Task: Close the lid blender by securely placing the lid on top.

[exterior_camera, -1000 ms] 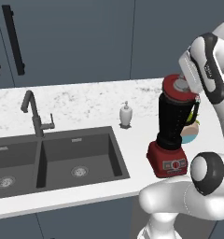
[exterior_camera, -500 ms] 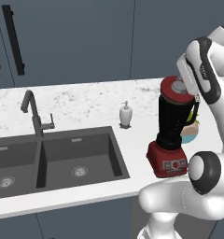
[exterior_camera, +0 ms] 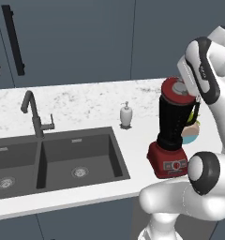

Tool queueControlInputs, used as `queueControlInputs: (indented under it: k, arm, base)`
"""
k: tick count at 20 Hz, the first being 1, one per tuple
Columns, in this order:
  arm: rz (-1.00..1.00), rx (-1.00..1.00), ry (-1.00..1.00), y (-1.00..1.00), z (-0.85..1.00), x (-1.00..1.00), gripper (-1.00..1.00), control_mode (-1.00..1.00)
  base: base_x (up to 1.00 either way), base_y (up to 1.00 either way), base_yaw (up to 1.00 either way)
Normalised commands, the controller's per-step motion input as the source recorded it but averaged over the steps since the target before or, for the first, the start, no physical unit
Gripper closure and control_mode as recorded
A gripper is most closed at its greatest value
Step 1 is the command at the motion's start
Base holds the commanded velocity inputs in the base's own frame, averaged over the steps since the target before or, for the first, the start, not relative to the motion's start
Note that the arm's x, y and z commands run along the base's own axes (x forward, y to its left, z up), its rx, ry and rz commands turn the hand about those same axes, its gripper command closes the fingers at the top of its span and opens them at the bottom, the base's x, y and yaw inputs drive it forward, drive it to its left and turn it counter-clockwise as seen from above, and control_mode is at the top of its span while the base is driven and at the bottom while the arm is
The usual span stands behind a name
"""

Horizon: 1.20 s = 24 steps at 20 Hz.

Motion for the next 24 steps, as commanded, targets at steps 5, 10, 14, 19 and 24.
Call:
queueControlInputs:
  k: [5, 10, 14, 19, 24]
  arm:
    - [0.01, 0.0, 0.21, 0.05, -0.26, 0.0, 1.0, -1.0]
    - [0.01, 0.0, 0.04, 0.04, -0.04, 0.03, 1.0, -1.0]
    - [0.0, 0.0, 0.01, 0.02, -0.15, 0.09, 1.0, -1.0]
    - [0.01, 0.0, 0.14, 0.23, -0.63, -0.03, 1.0, -1.0]
    - [0.02, 0.0, 0.15, 0.33, -0.41, -0.06, 1.0, -1.0]
  base:
    - [0.0, 0.0, 0.0]
    - [0.0, 0.0, 0.0]
    - [0.0, 0.0, 0.0]
    - [0.0, 0.0, 0.0]
    - [0.0, 0.0, 0.0]
